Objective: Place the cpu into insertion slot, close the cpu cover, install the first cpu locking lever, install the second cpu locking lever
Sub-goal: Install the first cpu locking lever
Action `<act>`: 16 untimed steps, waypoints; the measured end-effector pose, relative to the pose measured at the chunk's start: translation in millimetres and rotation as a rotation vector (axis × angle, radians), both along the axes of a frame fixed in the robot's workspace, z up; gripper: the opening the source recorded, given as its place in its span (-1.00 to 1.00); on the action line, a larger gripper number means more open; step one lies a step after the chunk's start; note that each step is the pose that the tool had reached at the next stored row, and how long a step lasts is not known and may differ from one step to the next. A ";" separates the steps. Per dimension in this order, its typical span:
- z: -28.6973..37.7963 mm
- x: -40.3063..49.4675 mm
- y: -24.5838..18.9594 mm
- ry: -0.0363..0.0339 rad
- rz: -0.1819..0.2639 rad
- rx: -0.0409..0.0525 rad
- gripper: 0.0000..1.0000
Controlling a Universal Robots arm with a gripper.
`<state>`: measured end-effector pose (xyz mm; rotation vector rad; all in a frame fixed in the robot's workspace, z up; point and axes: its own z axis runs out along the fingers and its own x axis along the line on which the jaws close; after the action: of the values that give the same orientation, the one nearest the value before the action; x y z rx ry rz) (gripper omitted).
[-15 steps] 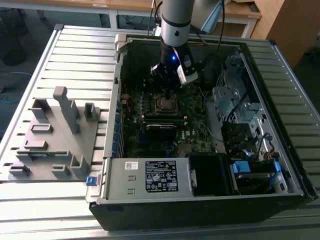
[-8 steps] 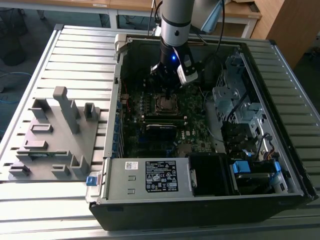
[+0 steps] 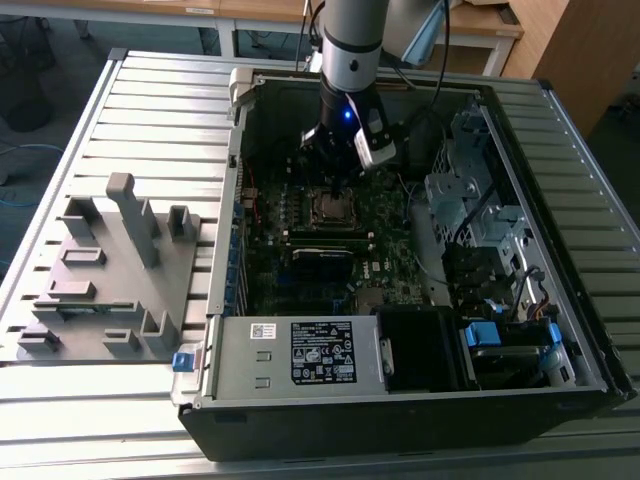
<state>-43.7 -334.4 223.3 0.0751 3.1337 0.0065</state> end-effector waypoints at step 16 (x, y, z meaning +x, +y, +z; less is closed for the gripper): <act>13.3 0.0 0.0 -0.0003 0.000 0.0004 -0.80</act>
<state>-43.7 -334.4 236.6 0.0751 3.1335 0.0071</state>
